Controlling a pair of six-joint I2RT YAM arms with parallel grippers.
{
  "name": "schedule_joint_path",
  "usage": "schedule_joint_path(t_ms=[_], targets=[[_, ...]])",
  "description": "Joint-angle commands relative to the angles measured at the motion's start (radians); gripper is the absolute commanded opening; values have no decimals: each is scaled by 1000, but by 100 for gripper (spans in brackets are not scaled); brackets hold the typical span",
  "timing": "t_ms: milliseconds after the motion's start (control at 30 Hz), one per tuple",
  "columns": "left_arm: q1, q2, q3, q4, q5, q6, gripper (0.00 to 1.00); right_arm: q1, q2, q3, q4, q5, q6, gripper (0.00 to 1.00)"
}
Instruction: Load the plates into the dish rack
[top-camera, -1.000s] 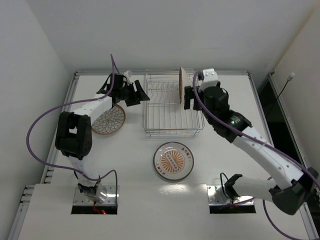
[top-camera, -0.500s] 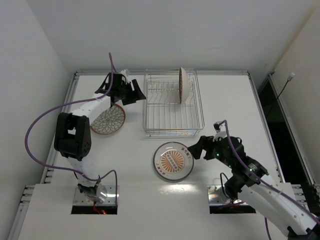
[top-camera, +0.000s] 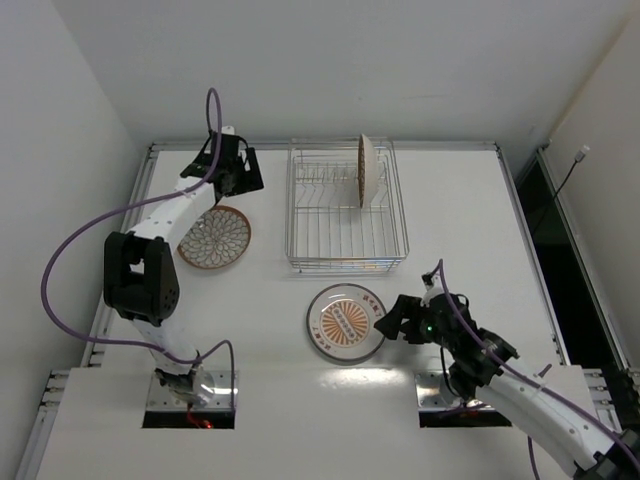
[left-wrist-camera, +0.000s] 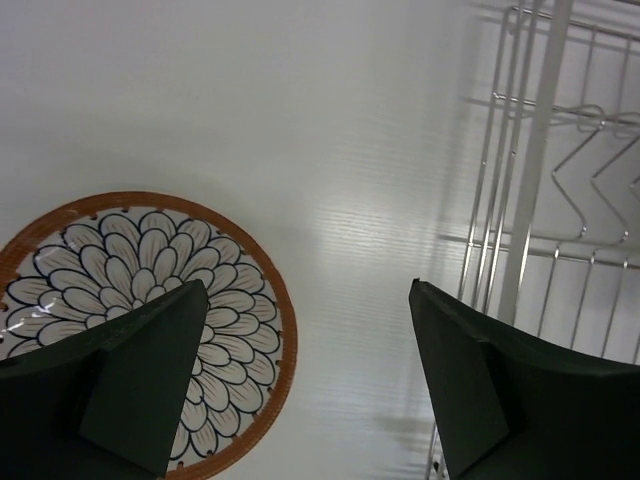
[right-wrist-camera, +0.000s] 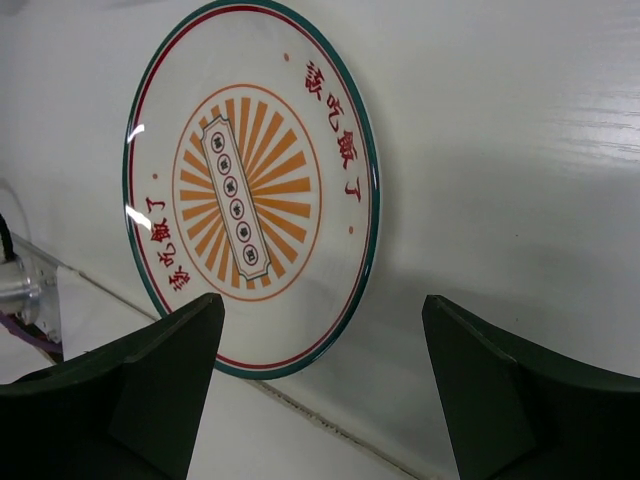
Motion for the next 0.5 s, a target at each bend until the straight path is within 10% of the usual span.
schedule_joint_path(t_ms=[0,467], targets=[[10,39,47,-38,-93,57,81,2,-2,3,71,-10,61,78],[10,146,114,-74,69,17,84,2,294,24,180,-21,61,71]])
